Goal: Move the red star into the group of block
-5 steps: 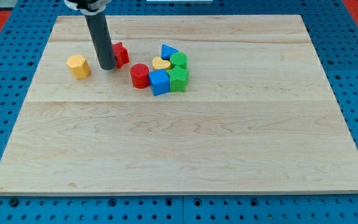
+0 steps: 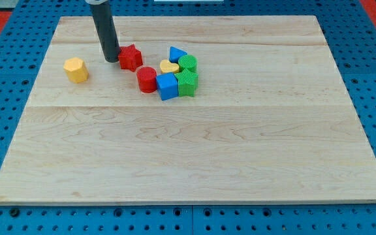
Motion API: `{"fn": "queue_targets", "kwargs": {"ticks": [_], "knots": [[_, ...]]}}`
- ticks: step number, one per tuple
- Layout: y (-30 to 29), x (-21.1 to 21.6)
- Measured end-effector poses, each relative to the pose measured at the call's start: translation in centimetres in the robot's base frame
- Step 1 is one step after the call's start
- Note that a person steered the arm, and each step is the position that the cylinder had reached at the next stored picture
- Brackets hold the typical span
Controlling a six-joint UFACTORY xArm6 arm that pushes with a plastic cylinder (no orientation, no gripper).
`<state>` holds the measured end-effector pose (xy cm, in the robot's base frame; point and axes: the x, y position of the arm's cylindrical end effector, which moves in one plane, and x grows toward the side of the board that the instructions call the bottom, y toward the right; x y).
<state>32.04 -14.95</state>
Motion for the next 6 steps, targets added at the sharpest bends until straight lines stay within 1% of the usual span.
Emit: {"fn": "queue_targets", "kwargs": {"ticks": [2, 4, 5, 6], "knots": [[0.8, 0.0], [4.9, 0.4], [5.0, 0.4], [-1.1, 0.3]]}}
